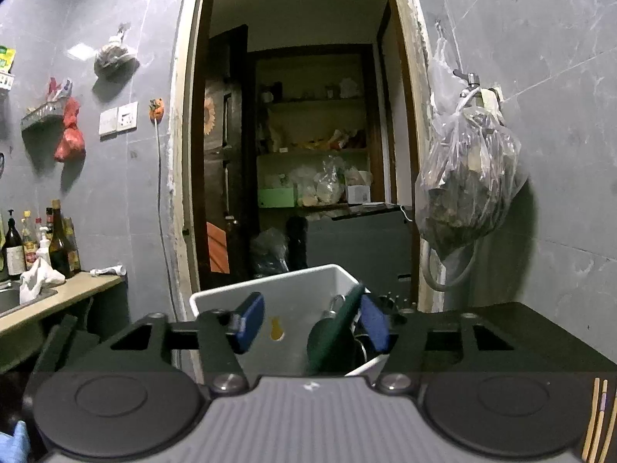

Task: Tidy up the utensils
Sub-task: 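Lower the knife into the caddy and open the right gripper, then move the right gripper back down toward the wooden chopsticks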

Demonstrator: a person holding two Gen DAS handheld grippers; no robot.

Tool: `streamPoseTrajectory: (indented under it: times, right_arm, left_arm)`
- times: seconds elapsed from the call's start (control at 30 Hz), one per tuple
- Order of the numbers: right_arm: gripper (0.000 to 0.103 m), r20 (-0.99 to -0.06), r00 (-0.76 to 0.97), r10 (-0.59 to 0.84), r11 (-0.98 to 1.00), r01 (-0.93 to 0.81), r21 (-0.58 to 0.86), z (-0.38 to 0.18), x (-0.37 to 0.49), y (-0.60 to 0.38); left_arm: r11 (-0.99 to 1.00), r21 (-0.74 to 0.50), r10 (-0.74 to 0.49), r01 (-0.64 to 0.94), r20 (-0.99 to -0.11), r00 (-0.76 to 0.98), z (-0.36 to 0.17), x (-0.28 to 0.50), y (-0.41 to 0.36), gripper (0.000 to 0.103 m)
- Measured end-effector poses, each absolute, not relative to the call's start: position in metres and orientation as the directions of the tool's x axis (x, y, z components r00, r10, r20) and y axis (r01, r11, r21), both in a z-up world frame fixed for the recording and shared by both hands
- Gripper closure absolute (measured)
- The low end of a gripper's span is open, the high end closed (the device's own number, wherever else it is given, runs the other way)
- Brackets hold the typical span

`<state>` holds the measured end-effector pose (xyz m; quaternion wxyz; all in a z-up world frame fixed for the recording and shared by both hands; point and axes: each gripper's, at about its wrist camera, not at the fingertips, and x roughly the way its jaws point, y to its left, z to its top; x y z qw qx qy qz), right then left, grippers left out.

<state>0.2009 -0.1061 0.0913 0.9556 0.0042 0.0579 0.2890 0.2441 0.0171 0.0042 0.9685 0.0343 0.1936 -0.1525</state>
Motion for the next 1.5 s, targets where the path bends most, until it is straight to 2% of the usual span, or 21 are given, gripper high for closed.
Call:
streamPoseTrajectory:
  times: [0.13,0.33,0.5,0.63,0.77,1.0,1.1,1.27,1.5]
  right_arm:
    - [0.014,-0.080,0.830,0.552,0.834,-0.551,0.038,0.097,0.193,-0.111]
    - [0.003,-0.045,0.846,0.532,0.847,-0.531,0.030,0.103,0.183,-0.120]
    - [0.000,-0.011,0.881,0.473,0.880,-0.472,0.045,0.106,0.170,-0.141]
    - [0.000,-0.025,0.921,0.390,0.919,-0.387,0.067,0.101,0.160,-0.168]
    - [0.000,-0.104,0.956,0.275,0.959,-0.265,0.105,0.088,0.159,-0.200]
    - [0.000,-0.349,0.932,0.098,0.977,-0.023,0.213,0.053,0.175,-0.254]
    - [0.000,-0.425,0.903,0.060,0.973,0.043,0.227,0.037,0.182,-0.266]
    - [0.000,-0.491,0.871,0.033,0.975,0.079,0.206,0.023,0.189,-0.269]
    - [0.000,-0.499,0.862,0.090,0.985,-0.004,0.170,0.025,0.206,-0.255]
  left_arm:
    - [0.951,0.006,-0.282,0.309,-0.385,0.879,0.004,0.244,0.017,0.027]
    - [0.951,0.007,-0.282,0.308,-0.386,0.879,0.004,0.244,0.017,0.027]
    - [0.951,0.008,-0.282,0.309,-0.386,0.878,0.004,0.244,0.017,0.027]
    - [0.951,0.008,-0.282,0.309,-0.387,0.878,0.004,0.244,0.016,0.027]
    - [0.951,0.008,-0.282,0.309,-0.387,0.878,0.004,0.244,0.017,0.027]
    - [0.951,0.010,-0.282,0.309,-0.387,0.878,0.004,0.244,0.017,0.027]
    - [0.951,0.010,-0.281,0.309,-0.388,0.878,0.004,0.244,0.017,0.027]
    - [0.951,0.011,-0.279,0.307,-0.388,0.878,0.004,0.244,0.017,0.027]
    - [0.952,0.011,-0.279,0.307,-0.388,0.878,0.004,0.243,0.017,0.027]
